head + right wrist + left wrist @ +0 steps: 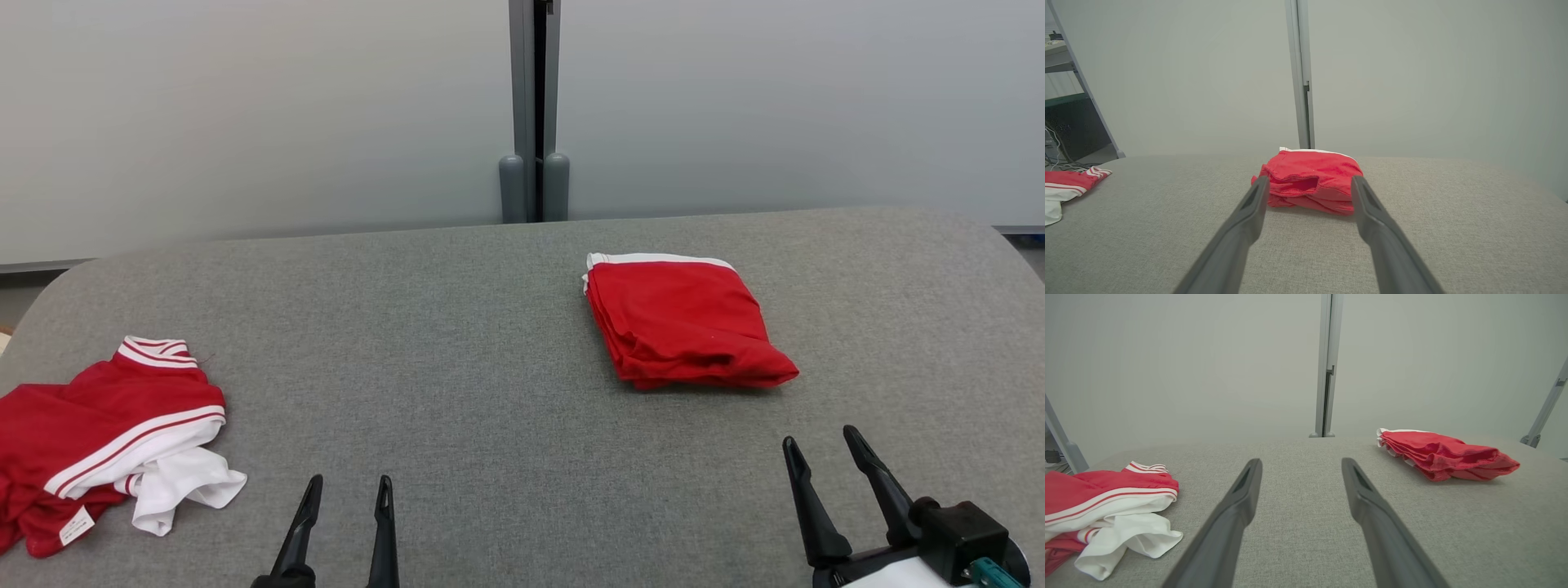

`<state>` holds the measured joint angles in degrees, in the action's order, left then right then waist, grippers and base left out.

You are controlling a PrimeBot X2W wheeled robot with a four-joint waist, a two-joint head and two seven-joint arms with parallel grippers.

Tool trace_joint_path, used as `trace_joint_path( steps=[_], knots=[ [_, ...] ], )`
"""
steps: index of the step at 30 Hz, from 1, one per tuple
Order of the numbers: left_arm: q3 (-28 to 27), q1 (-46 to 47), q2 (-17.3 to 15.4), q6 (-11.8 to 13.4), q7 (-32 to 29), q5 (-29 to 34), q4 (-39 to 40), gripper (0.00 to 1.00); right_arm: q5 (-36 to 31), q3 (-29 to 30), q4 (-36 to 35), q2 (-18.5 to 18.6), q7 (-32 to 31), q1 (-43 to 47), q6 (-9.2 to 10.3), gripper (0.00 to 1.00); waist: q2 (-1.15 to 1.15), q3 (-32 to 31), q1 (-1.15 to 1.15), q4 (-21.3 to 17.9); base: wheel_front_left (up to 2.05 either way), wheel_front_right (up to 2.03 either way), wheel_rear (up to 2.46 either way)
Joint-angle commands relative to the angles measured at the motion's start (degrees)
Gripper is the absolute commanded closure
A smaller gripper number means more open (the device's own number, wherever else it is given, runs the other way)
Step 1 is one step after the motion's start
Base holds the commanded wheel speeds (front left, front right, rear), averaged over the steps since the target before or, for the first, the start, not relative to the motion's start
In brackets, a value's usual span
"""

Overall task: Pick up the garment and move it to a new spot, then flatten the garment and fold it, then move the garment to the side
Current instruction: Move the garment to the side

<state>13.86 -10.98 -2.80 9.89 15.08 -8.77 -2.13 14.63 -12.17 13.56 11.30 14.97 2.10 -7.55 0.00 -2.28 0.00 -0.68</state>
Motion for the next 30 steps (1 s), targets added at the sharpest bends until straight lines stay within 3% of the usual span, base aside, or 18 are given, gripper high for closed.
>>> trace_joint_path(
  steps=[1,6,10,16,24,30],
  knots=[
    [-0.08,0.05,-0.23,0.08,0.12,-0.34,0.03,0.0,0.54,0.18,-0.19,-0.15,0.31,-0.24,0.13,0.0,0.0,0.43,0.0,0.08,0.0,0.0,0.0],
    [0.63,1.71,-0.22,-0.4,0.12,-0.31,-0.19,0.0,3.72,0.84,0.2,-0.3,0.31,-3.02,0.13,0.0,0.0,2.68,0.0,0.74,0.0,0.0,0.0],
    [1.86,3.73,-0.22,-0.86,0.11,0.81,-0.49,0.0,9.69,-1.02,2.91,2.47,0.23,-7.31,0.12,0.0,0.0,5.7,0.0,1.75,0.0,0.0,0.0],
    [4.16,8.24,-0.23,-1.23,0.12,3.66,-0.7,0.0,22.81,-8.67,8.46,11.38,-1.45,-18.0,0.12,0.0,0.0,11.34,0.0,3.16,0.0,0.0,0.0],
    [6.5,14.81,-0.22,-0.99,0.12,3.33,-0.86,0.0,44.46,-14.48,11.35,25.17,-16.21,-29.93,0.12,0.0,0.0,19.51,0.0,6.03,0.0,0.0,0.0],
    [8.54,18.35,-0.22,-0.88,0.12,2.61,-1.06,0.0,50.16,-16.75,12.93,30.3,-22.7,-34.37,0.12,0.0,0.0,23.92,0.0,8.08,0.0,0.0,0.0]
  ],
)
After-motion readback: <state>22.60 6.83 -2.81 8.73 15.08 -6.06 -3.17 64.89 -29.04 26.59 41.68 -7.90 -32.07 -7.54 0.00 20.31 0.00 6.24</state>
